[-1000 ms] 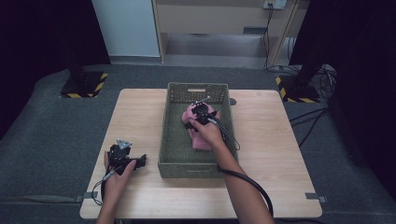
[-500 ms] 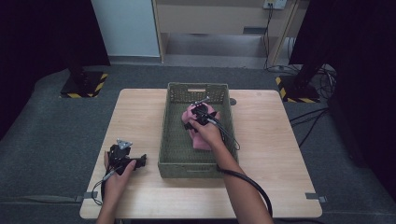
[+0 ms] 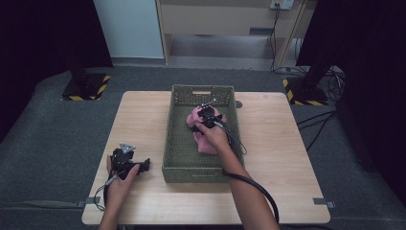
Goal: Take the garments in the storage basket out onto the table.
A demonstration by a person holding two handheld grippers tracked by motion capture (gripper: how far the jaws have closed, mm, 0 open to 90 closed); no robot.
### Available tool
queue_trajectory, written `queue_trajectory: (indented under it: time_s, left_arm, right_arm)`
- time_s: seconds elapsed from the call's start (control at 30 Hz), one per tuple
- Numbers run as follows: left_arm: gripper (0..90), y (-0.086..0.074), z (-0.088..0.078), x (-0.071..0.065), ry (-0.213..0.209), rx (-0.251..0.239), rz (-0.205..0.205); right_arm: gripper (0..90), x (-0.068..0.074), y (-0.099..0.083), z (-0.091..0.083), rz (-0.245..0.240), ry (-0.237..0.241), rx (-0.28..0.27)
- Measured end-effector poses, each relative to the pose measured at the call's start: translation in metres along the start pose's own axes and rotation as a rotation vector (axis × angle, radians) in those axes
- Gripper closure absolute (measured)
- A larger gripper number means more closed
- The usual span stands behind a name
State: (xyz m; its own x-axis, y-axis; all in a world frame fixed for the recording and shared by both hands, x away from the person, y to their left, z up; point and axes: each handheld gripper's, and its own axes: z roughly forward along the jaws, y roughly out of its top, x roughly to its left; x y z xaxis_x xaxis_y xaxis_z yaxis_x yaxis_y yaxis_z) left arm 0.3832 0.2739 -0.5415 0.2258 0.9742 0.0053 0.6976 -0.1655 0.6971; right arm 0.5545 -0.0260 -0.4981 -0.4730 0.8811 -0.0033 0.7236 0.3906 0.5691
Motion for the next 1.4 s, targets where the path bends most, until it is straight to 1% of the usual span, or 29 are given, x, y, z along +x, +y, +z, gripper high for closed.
queue_trajectory:
  time_s: [0.03, 0.07, 0.1, 0.13, 0.2, 0.27, 0.33, 0.37, 0.4, 0.43, 0.47, 0.5, 0.53, 0.63, 0.7, 0.77, 0.9, 1.07, 1.17, 1.2, 1.23, 1.4]
  left_arm:
    - [0.0, 0.000, 0.000, 0.000, 0.000, 0.000, 0.000]
    - [0.0, 0.000, 0.000, 0.000, 0.000, 0.000, 0.000]
    - [0.0, 0.000, 0.000, 0.000, 0.000, 0.000, 0.000]
    - [0.0, 0.000, 0.000, 0.000, 0.000, 0.000, 0.000]
    - [0.0, 0.000, 0.000, 0.000, 0.000, 0.000, 0.000]
    - [0.0, 0.000, 0.000, 0.000, 0.000, 0.000, 0.000]
    - [0.0, 0.000, 0.000, 0.000, 0.000, 0.000, 0.000]
    - [0.0, 0.000, 0.000, 0.000, 0.000, 0.000, 0.000]
    - [0.0, 0.000, 0.000, 0.000, 0.000, 0.000, 0.000]
    - [0.0, 0.000, 0.000, 0.000, 0.000, 0.000, 0.000]
    - [0.0, 0.000, 0.000, 0.000, 0.000, 0.000, 0.000]
    - [0.0, 0.000, 0.000, 0.000, 0.000, 0.000, 0.000]
    - [0.0, 0.000, 0.000, 0.000, 0.000, 0.000, 0.000]
    - [0.0, 0.000, 0.000, 0.000, 0.000, 0.000, 0.000]
    - [0.0, 0.000, 0.000, 0.000, 0.000, 0.000, 0.000]
    - [0.0, 0.000, 0.000, 0.000, 0.000, 0.000, 0.000]
    - [0.0, 0.000, 0.000, 0.000, 0.000, 0.000, 0.000]
    - [0.0, 0.000, 0.000, 0.000, 0.000, 0.000, 0.000]
    - [0.0, 0.000, 0.000, 0.000, 0.000, 0.000, 0.000]
    - [0.0, 0.000, 0.000, 0.000, 0.000, 0.000, 0.000]
    - [0.0, 0.000, 0.000, 0.000, 0.000, 0.000, -0.001]
    - [0.0, 0.000, 0.000, 0.000, 0.000, 0.000, 0.000]
  right_arm:
    - [12.1, -0.002, 0.000, 0.001, 0.011, 0.011, 0.000]
    - [12.1, -0.002, 0.000, 0.001, 0.011, 0.011, 0.000]
    - [13.6, -0.003, -0.001, 0.001, 0.014, 0.011, 0.001]
    - [15.9, -0.004, -0.001, 0.001, 0.026, 0.014, 0.000]
    - [17.4, -0.005, -0.001, 0.000, 0.029, 0.014, -0.001]
    - [23.2, -0.005, -0.001, 0.000, 0.017, 0.005, 0.006]
    - [28.8, -0.006, -0.001, -0.001, 0.022, 0.008, 0.008]
    - [28.8, -0.006, -0.001, -0.001, 0.022, 0.008, 0.008]
    - [36.9, -0.007, -0.001, -0.003, 0.017, 0.006, 0.002]
    - [36.9, -0.007, -0.001, -0.003, 0.017, 0.006, 0.002]
    - [39.6, -0.008, -0.001, -0.004, 0.016, 0.006, 0.002]
    - [47.2, -0.009, 0.000, -0.007, 0.024, 0.007, -0.003]
    - [47.2, -0.009, 0.000, -0.007, 0.024, 0.007, -0.003]
    - [55.1, -0.011, 0.001, -0.011, 0.021, 0.002, -0.006]
    - [59.2, -0.012, 0.001, -0.015, 0.026, -0.001, -0.021]
    - [62.4, -0.013, 0.002, -0.020, 0.036, 0.016, -0.040]
    - [66.9, -0.013, 0.004, -0.029, 0.018, 0.021, -0.070]
    - [69.0, -0.010, 0.006, -0.037, -0.002, 0.021, -0.089]
    - [69.5, -0.008, 0.008, -0.044, -0.014, 0.025, -0.109]
    - [69.5, -0.006, 0.009, -0.048, -0.027, 0.021, -0.117]
    - [69.5, -0.006, 0.009, -0.048, -0.027, 0.021, -0.117]
    - [69.7, -0.003, 0.011, -0.059, -0.053, 0.026, -0.142]
